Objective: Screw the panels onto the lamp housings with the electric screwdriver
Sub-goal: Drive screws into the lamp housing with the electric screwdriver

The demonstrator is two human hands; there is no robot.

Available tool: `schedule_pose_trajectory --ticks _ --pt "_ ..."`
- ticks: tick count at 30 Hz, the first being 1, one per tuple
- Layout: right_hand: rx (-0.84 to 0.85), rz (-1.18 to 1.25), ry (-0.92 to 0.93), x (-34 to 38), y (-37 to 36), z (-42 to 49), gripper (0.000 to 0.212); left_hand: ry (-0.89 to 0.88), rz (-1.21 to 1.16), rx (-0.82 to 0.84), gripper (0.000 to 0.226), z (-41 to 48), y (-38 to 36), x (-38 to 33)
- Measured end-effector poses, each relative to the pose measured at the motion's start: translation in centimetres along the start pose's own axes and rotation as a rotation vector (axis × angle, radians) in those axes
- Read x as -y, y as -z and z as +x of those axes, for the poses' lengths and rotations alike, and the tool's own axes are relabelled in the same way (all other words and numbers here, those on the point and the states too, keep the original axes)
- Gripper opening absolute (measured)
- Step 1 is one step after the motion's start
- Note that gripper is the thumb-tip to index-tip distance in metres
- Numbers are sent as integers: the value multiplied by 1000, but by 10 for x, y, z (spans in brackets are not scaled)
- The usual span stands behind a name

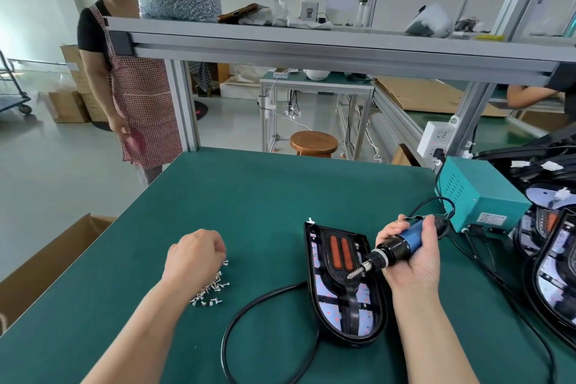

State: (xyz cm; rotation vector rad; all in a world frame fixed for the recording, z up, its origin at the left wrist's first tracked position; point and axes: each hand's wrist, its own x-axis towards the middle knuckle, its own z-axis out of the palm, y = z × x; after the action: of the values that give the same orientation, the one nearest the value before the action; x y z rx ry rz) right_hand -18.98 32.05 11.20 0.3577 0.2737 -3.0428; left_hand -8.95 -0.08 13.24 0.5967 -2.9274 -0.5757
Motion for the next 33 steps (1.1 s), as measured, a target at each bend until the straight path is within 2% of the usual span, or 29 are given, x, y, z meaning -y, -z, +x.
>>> schedule_pose_trajectory --ticks 4,12,18,24,28,33 --pt "-4 -1 5 0 1 1 43 -38 6 66 9 5 3 3" --pt "-3 -17 0 -1 0 -1 42 -172 102 171 14 6 5 4" --pt "1 -21 7 -1 0 -3 40 -203 138 97 15 1 2 9" --pt "-3 -14 10 -1 1 -2 39 -242 -260 -49 22 -13 15 -12" --pt "-12 15 4 0 -1 -2 38 -346 -565 27 23 -38 18 -61" --pt "-24 82 13 3 -4 -4 37 -481 -624 103 31 -69 -6 -113"
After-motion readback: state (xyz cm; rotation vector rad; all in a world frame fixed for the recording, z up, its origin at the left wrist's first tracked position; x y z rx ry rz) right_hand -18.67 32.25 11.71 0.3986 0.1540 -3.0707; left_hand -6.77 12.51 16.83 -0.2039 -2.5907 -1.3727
